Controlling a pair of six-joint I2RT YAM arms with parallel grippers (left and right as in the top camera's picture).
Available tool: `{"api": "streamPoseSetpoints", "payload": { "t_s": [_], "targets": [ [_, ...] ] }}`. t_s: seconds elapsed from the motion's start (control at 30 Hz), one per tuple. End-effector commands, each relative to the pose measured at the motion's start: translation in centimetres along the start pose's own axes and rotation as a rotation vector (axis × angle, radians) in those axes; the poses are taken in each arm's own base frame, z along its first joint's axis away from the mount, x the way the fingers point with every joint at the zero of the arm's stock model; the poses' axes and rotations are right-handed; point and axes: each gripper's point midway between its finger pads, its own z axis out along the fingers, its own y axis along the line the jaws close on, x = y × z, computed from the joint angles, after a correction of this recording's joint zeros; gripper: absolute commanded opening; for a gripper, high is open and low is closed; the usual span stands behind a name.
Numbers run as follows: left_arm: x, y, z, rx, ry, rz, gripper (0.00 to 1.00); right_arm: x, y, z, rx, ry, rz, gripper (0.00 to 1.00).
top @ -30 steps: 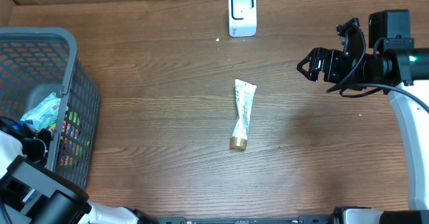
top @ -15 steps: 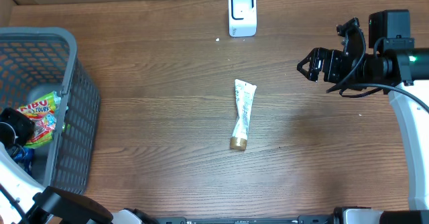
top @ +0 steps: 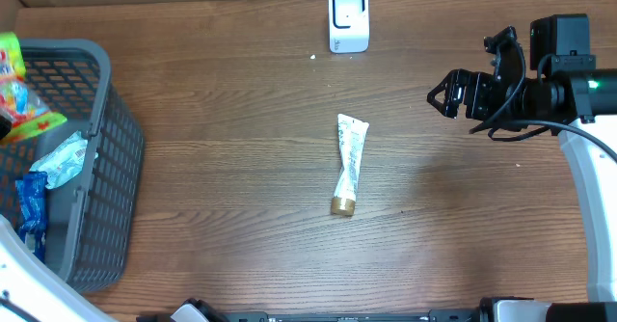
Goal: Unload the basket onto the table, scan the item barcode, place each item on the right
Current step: 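Place the Haribo bag left of the tube and release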
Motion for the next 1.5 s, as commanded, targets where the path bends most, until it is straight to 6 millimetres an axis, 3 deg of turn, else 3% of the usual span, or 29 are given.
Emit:
{"api": "streamPoseSetpoints", "payload": {
  "t_s": [0.0, 0.07, 0.2, 0.37, 0.53, 0.63, 0.73, 0.87, 0.93, 1.03, 1.07, 1.1, 1.13, 1.23, 1.3, 1.33, 1.47],
  "targets": [
    [0.6, -6.0, -3.8, 0.170, -0.019, 0.066, 0.04, -0.6, 0.5, -0.6, -0.001, -0.027, -0.021, 1.00],
    [2.3, -8.5, -4.4, 0.249, 0.035, 0.101, 0.04, -0.6, 0.5, -0.6, -0.001, -0.028, -0.022, 1.00],
    [8.2, -13.5, -4.5, 0.384, 0.248, 0.184, 0.04, -0.7, 0.5, -0.6, -0.002, -0.033, -0.025, 1.00],
    [19.2, -18.5, -1.5, 0.417, 0.593, 0.254, 0.04, -0.7, 0.6, -0.6, -0.006, -0.034, -0.022, 1.00],
    [30.1, -21.4, 2.0, 0.395, 0.796, 0.355, 0.04, -0.4, 0.5, -0.6, -0.002, -0.018, -0.014, 1.00],
    [35.5, -22.3, 3.7, 0.381, 0.881, 0.397, 0.04, -0.3, 0.5, -0.6, -0.002, -0.016, -0.013, 1.00],
    [39.5, -22.6, 5.3, 0.365, 0.935, 0.427, 0.04, -0.3, 0.5, -0.6, -0.002, -0.015, -0.012, 1.00],
    [42.4, -22.7, 6.7, 0.339, 0.988, 0.460, 0.04, -0.3, 0.5, -0.6, 0.000, -0.014, -0.012, 1.00],
    [42.8, -22.5, 6.9, 0.329, 1.000, 0.463, 0.12, -0.3, 0.5, -0.6, 0.001, -0.015, -0.012, 1.00],
    [42.5, -22.8, 7.0, 0.345, 0.992, 0.473, 0.51, -0.3, 0.5, -0.6, 0.001, -0.016, -0.013, 1.00],
    [42.4, -23.2, 6.8, 0.383, 0.991, 0.498, 0.59, -0.3, 0.5, -0.6, 0.002, -0.016, -0.013, 1.00],
    [41.9, -24.3, 6.1, 0.464, 0.989, 0.536, 0.77, -0.3, 0.5, -0.6, 0.001, -0.016, -0.013, 1.00],
    [41.3, -25.0, 5.6, 0.501, 0.981, 0.551, 0.87, -0.3, 0.5, -0.6, 0.001, -0.016, -0.013, 1.00],
    [35.8, -27.8, 4.4, 0.558, 0.858, 0.583, 0.95, -0.3, 0.5, -0.6, 0.001, -0.015, -0.013, 1.00],
    [31.1, -28.9, 3.6, 0.558, 0.761, 0.580, 1.00, -0.2, 0.5, -0.6, 0.002, -0.013, -0.012, 1.00],
    [27.4, -29.7, 2.6, 0.579, 0.690, 0.565, 1.00, -0.2, 0.4, -0.6, 0.002, -0.011, -0.011, 1.00],
    [20.7, -31.0, -0.5, 0.673, 0.566, 0.526, 1.00, -0.1, 0.4, -0.6, 0.002, -0.009, -0.010, 1.00]
  ]
}}
